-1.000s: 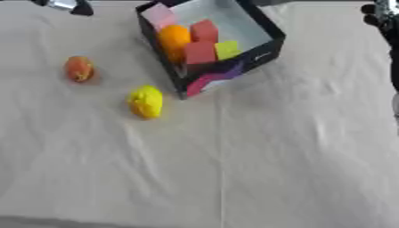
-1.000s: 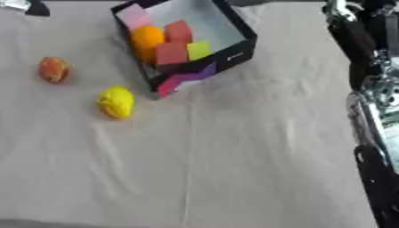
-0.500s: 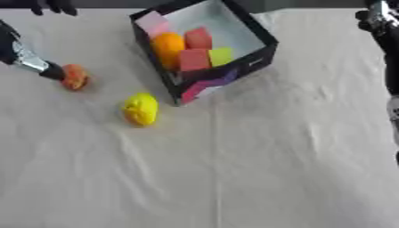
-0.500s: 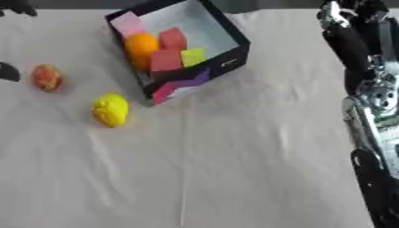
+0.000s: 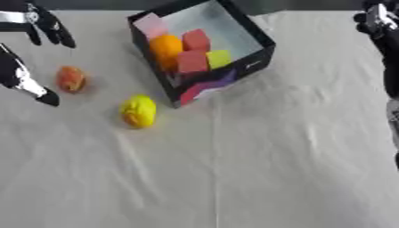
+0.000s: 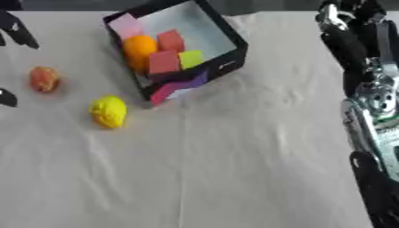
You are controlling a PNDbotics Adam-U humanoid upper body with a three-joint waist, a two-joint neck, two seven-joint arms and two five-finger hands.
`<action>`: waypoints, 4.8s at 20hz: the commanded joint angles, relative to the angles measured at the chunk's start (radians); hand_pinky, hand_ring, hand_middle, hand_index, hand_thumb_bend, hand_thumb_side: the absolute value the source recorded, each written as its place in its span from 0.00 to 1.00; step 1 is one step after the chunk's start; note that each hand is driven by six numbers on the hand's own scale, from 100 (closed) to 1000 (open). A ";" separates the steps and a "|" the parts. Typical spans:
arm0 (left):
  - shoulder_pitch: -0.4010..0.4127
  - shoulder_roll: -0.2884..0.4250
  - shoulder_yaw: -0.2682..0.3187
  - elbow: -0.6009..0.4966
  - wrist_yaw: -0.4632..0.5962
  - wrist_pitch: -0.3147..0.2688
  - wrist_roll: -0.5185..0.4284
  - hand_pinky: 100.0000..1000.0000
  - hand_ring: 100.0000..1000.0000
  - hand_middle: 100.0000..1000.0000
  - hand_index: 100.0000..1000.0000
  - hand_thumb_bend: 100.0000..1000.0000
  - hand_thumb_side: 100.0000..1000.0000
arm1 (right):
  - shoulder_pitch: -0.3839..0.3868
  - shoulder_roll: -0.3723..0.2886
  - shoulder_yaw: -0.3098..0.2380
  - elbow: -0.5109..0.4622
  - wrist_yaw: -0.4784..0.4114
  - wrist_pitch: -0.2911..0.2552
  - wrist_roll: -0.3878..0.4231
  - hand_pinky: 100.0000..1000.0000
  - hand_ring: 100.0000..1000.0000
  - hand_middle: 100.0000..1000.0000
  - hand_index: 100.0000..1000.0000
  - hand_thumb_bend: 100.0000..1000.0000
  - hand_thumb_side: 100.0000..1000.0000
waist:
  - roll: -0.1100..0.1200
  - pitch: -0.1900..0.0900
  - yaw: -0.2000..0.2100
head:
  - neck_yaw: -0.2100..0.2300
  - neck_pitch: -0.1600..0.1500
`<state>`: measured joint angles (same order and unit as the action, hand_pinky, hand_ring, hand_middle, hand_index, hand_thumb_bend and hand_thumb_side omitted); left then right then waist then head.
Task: Pick up objects on the table and place them in the box.
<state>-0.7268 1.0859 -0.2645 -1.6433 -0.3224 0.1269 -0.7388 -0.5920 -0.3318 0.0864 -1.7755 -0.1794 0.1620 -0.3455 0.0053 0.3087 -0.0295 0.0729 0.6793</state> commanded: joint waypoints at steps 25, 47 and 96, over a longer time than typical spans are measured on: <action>-0.124 -0.187 -0.011 0.486 -0.351 -0.028 0.161 0.70 0.78 0.71 0.73 0.70 0.21 | -0.005 -0.010 -0.001 -0.022 0.011 0.005 0.002 0.76 0.67 0.64 0.77 0.00 0.29 | -0.005 -0.017 -0.007 | 0.022 -0.003; -0.178 -0.285 -0.001 0.623 -0.419 -0.020 0.256 0.65 0.74 0.68 0.66 0.49 0.17 | -0.009 -0.004 0.003 -0.021 0.012 0.004 0.008 0.76 0.67 0.64 0.77 0.00 0.30 | -0.004 -0.011 -0.012 | 0.033 -0.004; -0.488 -0.648 -0.073 0.606 -0.600 -0.067 0.448 0.62 0.74 0.73 0.86 0.66 0.37 | -0.043 0.012 0.022 -0.031 -0.001 0.009 0.025 0.76 0.67 0.64 0.77 0.00 0.30 | -0.009 -0.014 -0.037 | 0.094 -0.004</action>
<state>-1.1965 0.4232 -0.3541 -1.0229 -0.9316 0.0565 -0.3043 -0.6238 -0.3055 0.1115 -1.7824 -0.1796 0.1716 -0.3214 -0.0027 0.3141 -0.0665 0.1660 0.6826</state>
